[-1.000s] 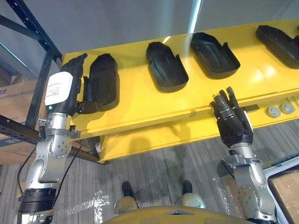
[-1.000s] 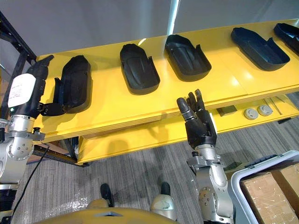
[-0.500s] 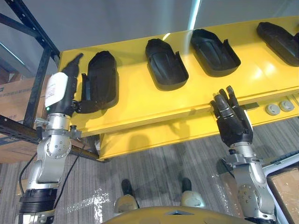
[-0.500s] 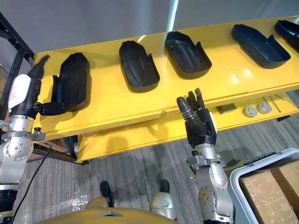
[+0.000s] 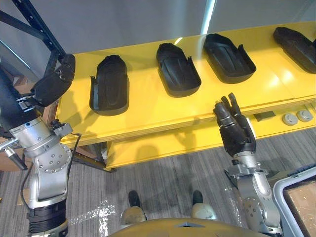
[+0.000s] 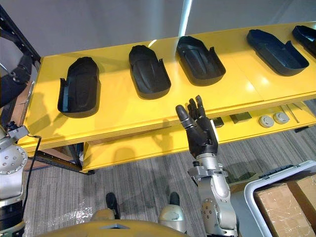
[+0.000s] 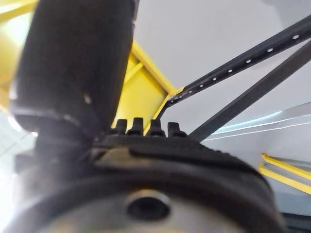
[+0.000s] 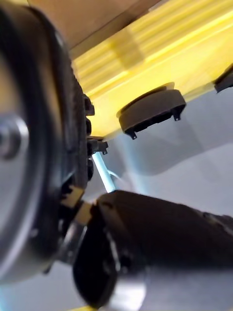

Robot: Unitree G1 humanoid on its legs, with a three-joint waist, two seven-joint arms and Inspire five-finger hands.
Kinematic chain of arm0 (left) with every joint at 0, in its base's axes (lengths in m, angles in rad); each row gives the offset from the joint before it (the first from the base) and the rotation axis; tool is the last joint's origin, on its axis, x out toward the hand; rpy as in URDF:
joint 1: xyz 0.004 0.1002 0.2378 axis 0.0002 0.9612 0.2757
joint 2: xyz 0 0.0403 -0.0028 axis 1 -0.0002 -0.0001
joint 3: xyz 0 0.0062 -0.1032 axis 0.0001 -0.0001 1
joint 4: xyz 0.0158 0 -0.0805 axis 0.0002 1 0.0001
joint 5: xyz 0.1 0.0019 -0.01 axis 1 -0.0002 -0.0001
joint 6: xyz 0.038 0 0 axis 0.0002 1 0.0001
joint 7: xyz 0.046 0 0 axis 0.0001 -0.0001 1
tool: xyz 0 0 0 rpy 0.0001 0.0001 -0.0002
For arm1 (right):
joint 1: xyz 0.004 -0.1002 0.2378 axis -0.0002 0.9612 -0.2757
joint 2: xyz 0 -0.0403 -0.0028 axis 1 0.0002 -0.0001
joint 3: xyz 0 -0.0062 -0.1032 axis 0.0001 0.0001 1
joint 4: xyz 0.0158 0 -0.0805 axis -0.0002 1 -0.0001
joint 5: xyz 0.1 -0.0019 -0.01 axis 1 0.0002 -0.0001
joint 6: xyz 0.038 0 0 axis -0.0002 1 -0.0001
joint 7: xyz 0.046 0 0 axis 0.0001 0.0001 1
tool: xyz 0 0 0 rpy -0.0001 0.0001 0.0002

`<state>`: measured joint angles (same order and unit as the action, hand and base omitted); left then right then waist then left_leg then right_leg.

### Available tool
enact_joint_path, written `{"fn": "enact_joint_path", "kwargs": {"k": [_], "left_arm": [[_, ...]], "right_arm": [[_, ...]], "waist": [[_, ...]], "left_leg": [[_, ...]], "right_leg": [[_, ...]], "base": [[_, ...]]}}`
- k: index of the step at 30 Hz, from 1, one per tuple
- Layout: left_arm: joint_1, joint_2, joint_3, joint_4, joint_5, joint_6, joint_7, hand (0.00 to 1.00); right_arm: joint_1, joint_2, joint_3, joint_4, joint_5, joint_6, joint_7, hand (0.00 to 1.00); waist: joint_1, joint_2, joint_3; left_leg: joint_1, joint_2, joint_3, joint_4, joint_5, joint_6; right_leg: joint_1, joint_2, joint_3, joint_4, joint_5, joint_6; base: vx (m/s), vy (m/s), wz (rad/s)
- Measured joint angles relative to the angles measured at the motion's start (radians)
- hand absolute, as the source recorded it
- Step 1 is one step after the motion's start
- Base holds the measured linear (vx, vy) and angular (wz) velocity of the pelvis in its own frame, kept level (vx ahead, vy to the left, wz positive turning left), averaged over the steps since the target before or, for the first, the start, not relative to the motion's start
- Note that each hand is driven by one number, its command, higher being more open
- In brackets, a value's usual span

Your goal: Walk over and take three plastic housings, then place them on the shelf

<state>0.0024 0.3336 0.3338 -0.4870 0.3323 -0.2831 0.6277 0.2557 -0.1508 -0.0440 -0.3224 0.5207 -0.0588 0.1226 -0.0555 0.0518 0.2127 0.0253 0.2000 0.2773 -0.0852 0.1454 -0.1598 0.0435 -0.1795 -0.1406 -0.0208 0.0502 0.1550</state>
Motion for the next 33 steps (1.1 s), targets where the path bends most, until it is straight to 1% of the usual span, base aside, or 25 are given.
{"fn": "enact_joint_path", "kwargs": {"k": [2, 4, 6, 7, 9, 10, 12, 15, 19, 21, 24, 26, 28, 29, 31, 32, 33], "left_arm": [[0.014, -0.036, -0.004, -0.049, -0.056, -0.006, -0.044, 1.00], [0.047, -0.061, -0.014, -0.081, -0.070, -0.005, -0.097, 1.00], [0.095, -0.061, -0.045, -0.094, -0.044, 0.002, -0.156, 1.00], [0.107, -0.061, -0.055, -0.094, -0.043, 0.002, -0.176, 1.00], [0.157, -0.060, -0.072, -0.093, -0.046, 0.008, -0.268, 1.00], [0.157, -0.060, -0.072, -0.093, -0.046, 0.008, -0.268, 1.00], [0.209, -0.060, -0.083, -0.092, -0.043, 0.022, -0.340, 1.00], [0.232, -0.054, -0.092, -0.085, -0.043, 0.031, -0.389, 1.00], [0.231, -0.040, -0.122, -0.030, -0.049, 0.055, -0.421, 1.00], [0.231, -0.040, -0.146, -0.003, -0.049, 0.078, -0.436, 1.00], [0.229, -0.040, -0.181, 0.037, -0.056, 0.108, -0.455, 1.00], [0.226, -0.040, -0.198, 0.066, -0.058, 0.132, -0.455, 1.00], [0.220, -0.040, -0.208, 0.087, -0.061, 0.137, -0.453, 1.00], [0.212, -0.040, -0.216, 0.101, -0.058, 0.153, -0.447, 1.00], [0.185, -0.040, -0.227, 0.131, -0.047, 0.171, -0.427, 1.00], [0.162, -0.039, -0.237, 0.154, -0.046, 0.184, -0.400, 1.00], [0.148, -0.039, -0.243, 0.169, -0.046, 0.192, -0.387, 1.00]], "right_arm": [[-0.018, -0.003, 0.015, -0.028, -0.015, 0.000, -0.006, 1.00], [-0.059, -0.006, 0.018, -0.049, -0.134, -0.001, -0.024, 1.00], [-0.097, -0.032, 0.016, -0.049, -0.236, -0.008, -0.036, 1.00], [-0.103, -0.045, 0.017, -0.049, -0.241, -0.007, -0.037, 1.00], [-0.118, -0.091, 0.016, -0.049, -0.239, -0.007, -0.042, 1.00], [-0.118, -0.091, 0.016, -0.049, -0.239, -0.007, -0.042, 1.00], [-0.119, -0.101, 0.015, -0.048, -0.240, -0.008, -0.060, 1.00], [-0.122, -0.101, 0.015, -0.042, -0.241, -0.014, -0.074, 1.00], [-0.153, -0.101, 0.015, -0.020, -0.241, -0.019, -0.092, 1.00], [-0.176, -0.102, 0.015, 0.005, -0.243, -0.022, -0.102, 1.00], [-0.210, -0.128, 0.016, 0.057, -0.298, -0.026, -0.118, 1.00], [-0.238, -0.131, 0.017, 0.107, -0.330, -0.029, -0.129, 1.00], [-0.252, -0.131, 0.017, 0.129, -0.330, -0.030, -0.137, 1.00], [-0.260, -0.131, 0.017, 0.136, -0.331, -0.031, -0.143, 1.00], [-0.278, -0.131, 0.017, 0.136, -0.331, -0.041, -0.154, 1.00], [-0.296, -0.131, 0.017, 0.136, -0.331, -0.057, -0.166, 1.00], [-0.310, -0.131, 0.018, 0.136, -0.330, -0.059, -0.174, 1.00]], "waist": [[0.001, -0.001, -0.001], [0.003, -0.004, -0.003], [0.013, -0.008, -0.005], [0.018, -0.008, -0.005], [0.027, -0.010, -0.006], [0.027, -0.010, -0.006], [0.031, -0.013, -0.008], [0.037, -0.022, -0.013], [0.038, -0.027, -0.016], [0.038, -0.027, -0.016], [0.039, -0.027, -0.016], [0.039, -0.026, -0.016], [0.040, -0.026, -0.016], [0.042, -0.026, -0.016], [0.044, -0.025, -0.015], [0.044, -0.024, -0.013], [0.044, -0.023, -0.010]], "left_leg": [[0.001, 0.000, -0.007, 0.000, 0.001, 0.001], [0.001, -0.001, -0.014, 0.000, 0.002, 0.001], [0.001, -0.001, -0.022, 0.000, 0.003, 0.002], [0.001, -0.001, -0.025, 0.000, 0.003, 0.002], [0.000, -0.002, -0.040, 0.000, 0.005, 0.002], [0.000, -0.002, -0.040, 0.000, 0.005, 0.002], [0.000, -0.002, -0.056, -0.001, 0.006, 0.001], [-0.002, -0.002, -0.058, -0.001, 0.007, 0.001], [-0.002, -0.003, -0.058, -0.001, 0.008, 0.002], [-0.004, -0.003, -0.059, -0.001, 0.009, 0.002], [-0.020, -0.004, -0.062, -0.001, 0.013, 0.004], [-0.020, -0.006, -0.063, -0.001, 0.017, 0.004], [-0.022, -0.007, -0.064, -0.001, 0.017, 0.005], [-0.024, -0.007, -0.064, -0.001, 0.017, 0.005], [-0.036, -0.007, -0.065, 0.000, 0.019, 0.006], [-0.048, -0.008, -0.066, 0.000, 0.023, 0.007], [-0.052, -0.009, -0.066, 0.000, 0.025, 0.008]], "right_leg": [[0.007, 0.000, -0.007, -0.001, 0.000, 0.000], [0.011, 0.000, -0.013, -0.001, 0.000, 0.000], [0.018, 0.000, -0.021, -0.002, 0.000, 0.000], [0.020, 0.000, -0.024, -0.002, 0.000, 0.000], [0.031, 0.000, -0.038, -0.003, -0.003, 0.001], [0.031, 0.000, -0.038, -0.003, -0.003, 0.001], [0.043, 0.000, -0.057, -0.001, -0.009, 0.002], [0.043, 0.000, -0.059, -0.001, -0.011, 0.001], [0.042, -0.001, -0.060, 0.000, -0.011, 0.001], [0.040, -0.002, -0.060, -0.001, -0.011, 0.001], [0.026, -0.002, -0.061, 0.000, -0.008, 0.003], [0.026, -0.004, -0.061, 0.002, -0.007, 0.005], [0.024, -0.004, -0.061, 0.002, -0.007, 0.005], [0.022, -0.004, -0.061, 0.002, -0.007, 0.005], [0.009, -0.005, -0.061, 0.005, -0.007, 0.005], [-0.004, -0.005, -0.061, 0.007, -0.006, 0.006], [-0.011, -0.006, -0.060, 0.012, -0.006, 0.006]], "base": [[-0.01, -0.005, 0.09], [-0.02, -0.005, 0.10], [-0.02, -0.005, 0.10], [-0.02, -0.004, 0.11], [-0.02, -0.008, 0.16], [-0.02, -0.010, 0.23], [-0.02, -0.009, 0.19], [-0.01, -0.003, 0.02], [0.00, 0.000, 0.00], [0.00, 0.000, 0.00], [0.00, 0.000, 0.00], [0.00, 0.000, 0.00], [0.00, 0.000, 0.00], [0.00, 0.000, 0.00], [0.00, 0.000, 0.00], [0.00, 0.000, 0.00], [0.00, 0.000, 0.00]]}}
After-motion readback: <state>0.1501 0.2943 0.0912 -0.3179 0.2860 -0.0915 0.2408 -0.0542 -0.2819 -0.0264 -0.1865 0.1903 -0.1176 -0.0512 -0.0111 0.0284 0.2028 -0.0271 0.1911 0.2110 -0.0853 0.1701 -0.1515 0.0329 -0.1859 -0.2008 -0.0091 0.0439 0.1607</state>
